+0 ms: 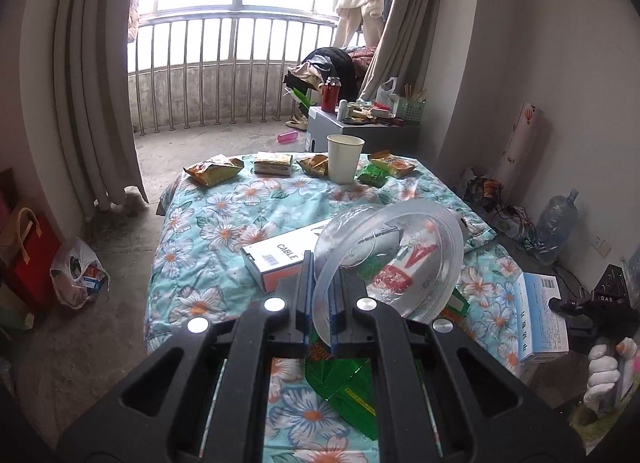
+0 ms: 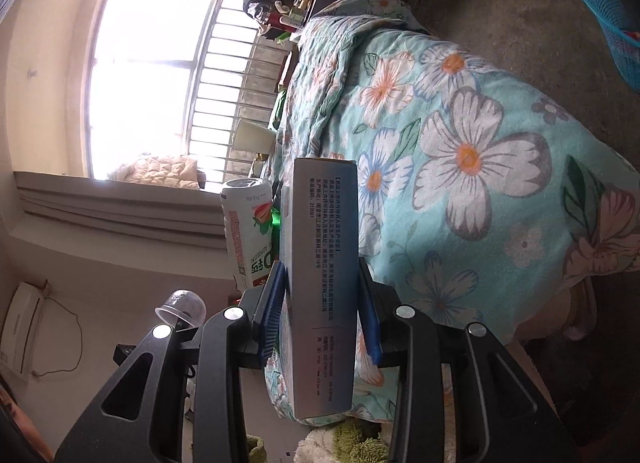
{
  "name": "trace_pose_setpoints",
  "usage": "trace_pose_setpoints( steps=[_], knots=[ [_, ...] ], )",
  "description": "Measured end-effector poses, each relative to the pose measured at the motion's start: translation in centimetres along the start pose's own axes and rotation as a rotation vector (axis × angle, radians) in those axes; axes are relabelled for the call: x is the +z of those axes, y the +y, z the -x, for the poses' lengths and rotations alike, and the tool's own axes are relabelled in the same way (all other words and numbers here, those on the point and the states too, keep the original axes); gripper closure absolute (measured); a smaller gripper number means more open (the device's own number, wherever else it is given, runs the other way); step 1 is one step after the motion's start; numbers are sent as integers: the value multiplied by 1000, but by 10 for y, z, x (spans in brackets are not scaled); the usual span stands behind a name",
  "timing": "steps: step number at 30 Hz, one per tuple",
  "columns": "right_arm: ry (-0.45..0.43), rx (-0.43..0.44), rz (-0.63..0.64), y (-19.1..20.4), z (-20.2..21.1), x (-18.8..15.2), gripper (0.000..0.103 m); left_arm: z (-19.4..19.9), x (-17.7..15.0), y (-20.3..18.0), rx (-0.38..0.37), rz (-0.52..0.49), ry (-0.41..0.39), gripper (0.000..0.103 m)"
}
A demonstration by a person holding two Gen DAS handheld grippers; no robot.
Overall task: Collect trash
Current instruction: 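Carry the medicine box and clear cup toward the blue wastebasket, then open both tools over the blue wastebasket to drop the items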
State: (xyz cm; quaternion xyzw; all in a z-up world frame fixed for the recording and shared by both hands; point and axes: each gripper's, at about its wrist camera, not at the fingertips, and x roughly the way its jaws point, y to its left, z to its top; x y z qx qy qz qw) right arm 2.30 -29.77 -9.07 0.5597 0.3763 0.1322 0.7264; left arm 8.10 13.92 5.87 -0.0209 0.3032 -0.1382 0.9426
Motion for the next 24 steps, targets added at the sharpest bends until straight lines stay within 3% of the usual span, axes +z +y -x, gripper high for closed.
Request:
trace_pose_setpoints(
  steps=[7, 13, 19, 24],
  knots=[
    [-115, 21, -16, -13, 42, 15, 69, -20, 22, -76, -153, -109, 11, 99],
    [-269, 16, -55, -40, 102, 30, 69, -55, 40, -169, -309, -251, 44, 99],
    [-476, -86, -110, -72, 168, 45, 69, -107, 51, -285, -490, -378, 115, 99],
    [-592, -201, -205, -112, 199, 52, 69, -167, 37, -398, -609, -497, 253, 99]
  ],
)
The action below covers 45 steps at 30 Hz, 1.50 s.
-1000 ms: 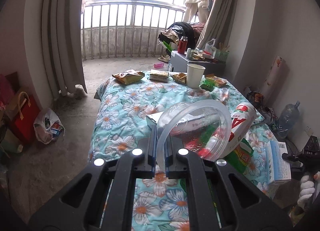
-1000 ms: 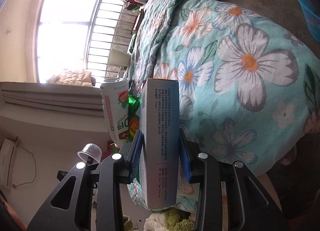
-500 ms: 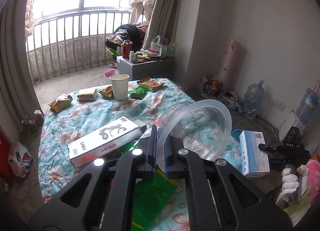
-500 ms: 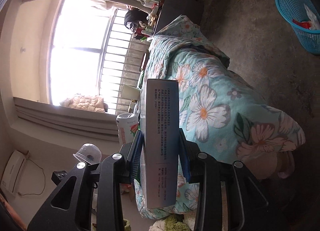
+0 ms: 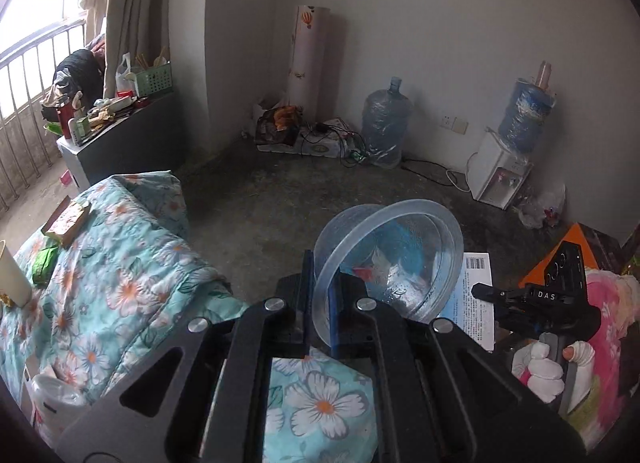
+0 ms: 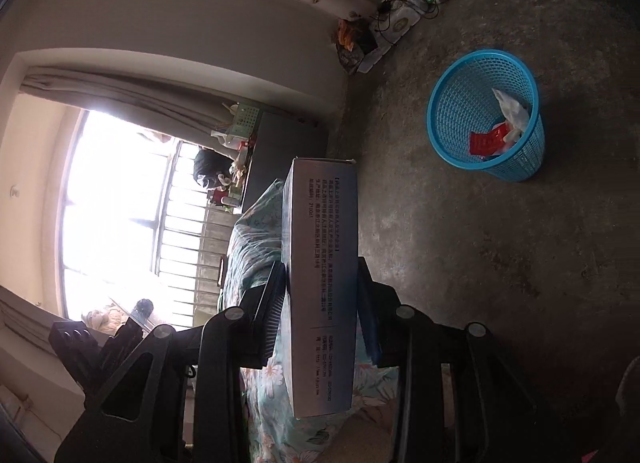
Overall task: Collect trash
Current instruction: 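Open both tools over the blue wastebasket to drop the items, then move both empty tools back toward the bed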
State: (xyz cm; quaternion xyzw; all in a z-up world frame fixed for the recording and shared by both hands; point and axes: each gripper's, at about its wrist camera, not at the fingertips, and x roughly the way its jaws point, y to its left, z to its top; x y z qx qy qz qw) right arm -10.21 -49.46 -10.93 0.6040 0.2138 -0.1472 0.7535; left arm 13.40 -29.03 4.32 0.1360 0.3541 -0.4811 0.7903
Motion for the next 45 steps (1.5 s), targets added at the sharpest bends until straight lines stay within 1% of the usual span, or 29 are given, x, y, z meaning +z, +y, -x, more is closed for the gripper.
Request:
trace_pose_setpoints(
  steps=[4, 6, 8, 12, 15, 16, 17, 18, 19, 20, 21, 22, 24, 26, 30, 33, 35, 37, 39, 41, 43, 45],
  knots=[
    [-63, -95, -60, -33, -2, 16, 69, -97, 26, -35, -86, -43, 163, 99],
    [-84, -128, -76, -44, -7, 28, 69, -144, 35, -49, -100, -59, 237, 99],
    [-101, -150, -97, -55, -15, 41, 69, -187, 41, -61, -109, -77, 290, 99],
    [-143, -172, -142, -73, -38, 77, 69, -256, 51, -78, -94, -88, 348, 99],
    [-192, -183, -182, -85, -56, 113, 69, -299, 63, -84, -97, -45, 364, 98],
    [-215, -181, -188, -90, -63, 125, 68, -312, 66, -82, -98, -18, 357, 95],
    [-232, -179, -193, -96, -72, 137, 66, -325, 68, -79, -106, 16, 354, 72],
    [-248, -203, -207, -105, -79, 148, 51, -339, 68, -74, -102, 47, 358, 37],
    [-260, -237, -227, -115, -88, 156, 43, -351, 66, -69, -68, 71, 356, 27],
    [-247, -253, -250, -127, -98, 162, 40, -358, 62, -63, -30, 92, 346, 26],
    [-219, -270, -279, -139, -108, 164, 40, -364, 58, -57, -15, 119, 348, 26],
    [-197, -292, -310, -148, -114, 162, 40, -367, 53, -50, -23, 156, 360, 26],
    [-185, -283, -323, -157, -117, 152, 40, -365, 44, -35, -57, 225, 379, 26],
    [-177, -292, -278, -154, -117, 138, 40, -354, 41, -26, -61, 235, 368, 26],
    [-147, -312, -224, -144, -112, 109, 40, -321, 51, -18, -65, 235, 298, 26],
    [-136, -351, -156, -123, -103, 92, 40, -285, 60, -17, -108, 255, 236, 26],
    [-134, -377, -73, -98, -96, 81, 40, -257, 63, -18, -151, 273, 191, 26],
    [-138, -411, 35, -64, -89, 68, 40, -223, 63, -18, -202, 291, 150, 26],
    [-147, -423, 163, -24, -81, 53, 40, -186, 58, -16, -255, 310, 107, 26],
    [-160, -431, 300, 17, -75, 35, 39, -143, 47, -8, -318, 334, 32, 26],
    [-173, -421, 430, 56, -69, 13, 35, -97, 29, 5, -337, 356, -56, 25],
    [-189, -423, 554, 90, -64, -9, 30, -56, 10, 18, -326, 364, -126, 25]
  ],
)
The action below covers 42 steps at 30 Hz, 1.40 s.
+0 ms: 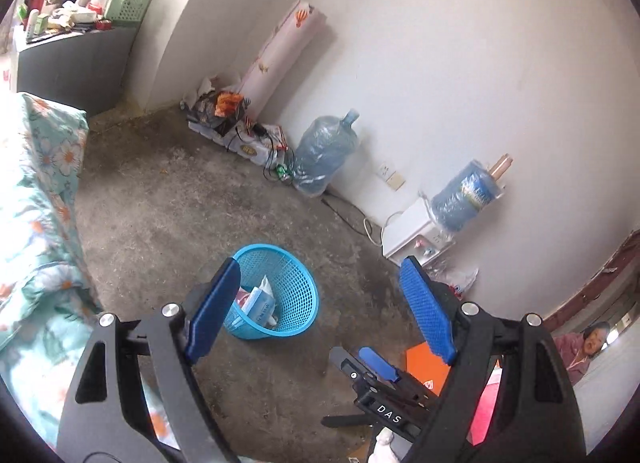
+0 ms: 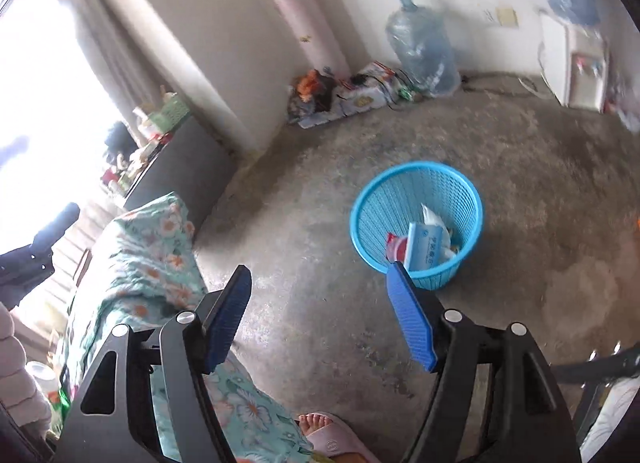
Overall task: Collect trash
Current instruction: 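Move both empty tools back toward the bed, then grasp the white ADE bottle with the right tool while the left tool grasps the CABLE box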
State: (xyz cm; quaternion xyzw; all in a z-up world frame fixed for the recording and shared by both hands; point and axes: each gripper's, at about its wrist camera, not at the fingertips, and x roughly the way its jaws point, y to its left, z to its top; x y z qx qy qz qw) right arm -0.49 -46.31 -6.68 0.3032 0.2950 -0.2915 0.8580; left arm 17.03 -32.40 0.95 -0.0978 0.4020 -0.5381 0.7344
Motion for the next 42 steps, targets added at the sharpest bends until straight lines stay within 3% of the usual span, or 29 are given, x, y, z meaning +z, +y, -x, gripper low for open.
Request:
trace_pose_setpoints(
  steps=[3, 8, 14, 18, 21, 25, 30, 38, 42],
  knots=[
    [-33, -30, 153, 49, 25, -5, 24, 66, -16, 7, 28, -21, -87, 23],
    [-79, 43, 301, 108, 60, -23, 9, 167, -47, 23, 120, -82, -169, 21],
    [-110, 87, 425, 167, 87, -57, 7, 265, -90, 56, 292, -74, -223, 21],
    [-72, 188, 460, 200, 94, -78, 7, 309, -122, 81, 420, -48, -255, 20],
    [19, 277, 436, 217, 91, -91, 7, 340, -143, 103, 481, 5, -272, 20],
    [153, 353, 382, 228, 79, -104, 7, 370, -159, 123, 539, 103, -287, 20],
    [252, 422, 384, 242, 71, -119, 7, 399, -170, 132, 606, 125, -355, 20],
    [318, 499, 401, 266, 65, -124, 13, 391, -180, 158, 572, 200, -319, 20],
    [371, 594, 373, 281, 58, -125, 18, 389, -180, 166, 561, 196, -311, 20]
  ],
)
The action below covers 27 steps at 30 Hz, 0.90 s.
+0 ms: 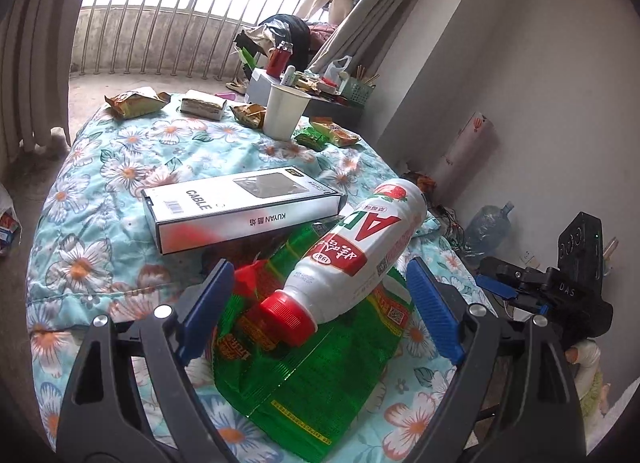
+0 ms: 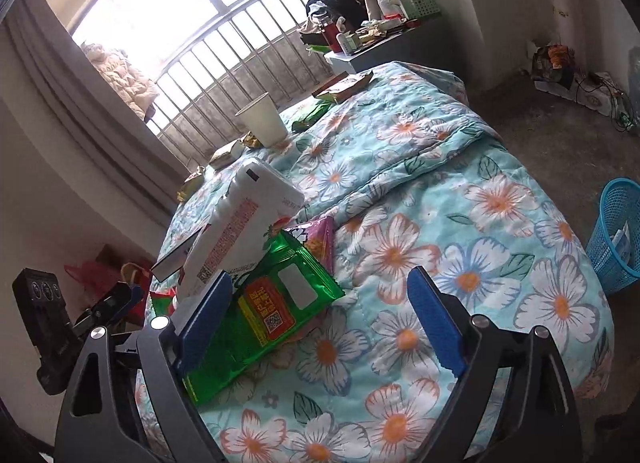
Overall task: Collect trash
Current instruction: 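Grasp the white ADE bottle with the right tool while the left tool grasps the CABLE box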
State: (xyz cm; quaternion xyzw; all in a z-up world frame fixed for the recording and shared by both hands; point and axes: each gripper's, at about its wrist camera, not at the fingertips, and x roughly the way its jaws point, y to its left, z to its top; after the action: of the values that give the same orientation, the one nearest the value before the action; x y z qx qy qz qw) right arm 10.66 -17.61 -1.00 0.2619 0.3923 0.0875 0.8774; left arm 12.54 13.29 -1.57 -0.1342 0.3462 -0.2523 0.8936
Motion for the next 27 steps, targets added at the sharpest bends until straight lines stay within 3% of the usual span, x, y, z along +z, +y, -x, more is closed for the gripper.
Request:
trace_pose_setpoints(
  steps=[5, 14, 19, 24, 27],
  knots=[
    [70, 176, -40, 12, -22, 5, 22, -3, -1, 12, -43, 61, 6, 20],
    [236, 503, -354, -8, -82, 9, 22, -19, 13, 38, -292, 286, 19, 20],
    [259, 538, -429, -19, -93, 2, 22, -33, 23, 25, -281, 236, 55, 20],
    [246, 549, -459, -28, -87, 0, 22, -53, 20, 5, -177, 119, 123, 20],
    [240, 550, -455, -33, -83, 3, 22, -54, 14, -4, -231, 111, 156, 20]
  ],
)
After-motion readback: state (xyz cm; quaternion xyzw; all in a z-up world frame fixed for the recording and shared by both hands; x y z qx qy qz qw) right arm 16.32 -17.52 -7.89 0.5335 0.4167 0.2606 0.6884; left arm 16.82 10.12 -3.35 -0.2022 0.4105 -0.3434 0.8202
